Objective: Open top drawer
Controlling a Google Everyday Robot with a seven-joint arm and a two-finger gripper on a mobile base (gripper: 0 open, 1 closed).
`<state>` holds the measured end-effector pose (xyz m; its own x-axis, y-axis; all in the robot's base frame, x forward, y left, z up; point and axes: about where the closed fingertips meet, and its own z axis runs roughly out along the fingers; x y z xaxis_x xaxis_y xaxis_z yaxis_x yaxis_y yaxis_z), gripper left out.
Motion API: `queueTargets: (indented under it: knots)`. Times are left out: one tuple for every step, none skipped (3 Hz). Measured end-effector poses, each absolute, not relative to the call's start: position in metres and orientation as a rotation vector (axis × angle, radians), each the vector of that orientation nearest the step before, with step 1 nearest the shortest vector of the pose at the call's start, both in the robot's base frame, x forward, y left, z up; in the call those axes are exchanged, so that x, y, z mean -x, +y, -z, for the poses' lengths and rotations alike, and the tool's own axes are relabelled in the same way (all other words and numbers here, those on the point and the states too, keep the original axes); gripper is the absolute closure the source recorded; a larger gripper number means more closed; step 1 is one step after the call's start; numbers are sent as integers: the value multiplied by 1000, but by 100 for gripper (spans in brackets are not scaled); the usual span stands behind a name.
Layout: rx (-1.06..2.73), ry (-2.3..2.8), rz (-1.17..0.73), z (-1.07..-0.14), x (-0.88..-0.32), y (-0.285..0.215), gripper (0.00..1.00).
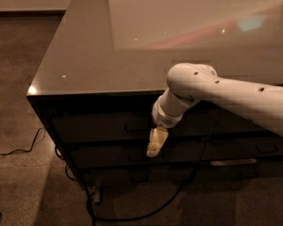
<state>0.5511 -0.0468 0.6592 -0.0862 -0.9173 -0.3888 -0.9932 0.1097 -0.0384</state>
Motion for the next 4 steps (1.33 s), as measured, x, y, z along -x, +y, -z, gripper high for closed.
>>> queueTargets:
  knots:
    - [1839,2111,-322,-651,-559,-54,0]
    - [1832,2137,-333,-637,-557,-54,18]
    - [1835,2139,-335,-641,-555,-54,41]
    - [1835,2139,-335,-647,-555,-54,65]
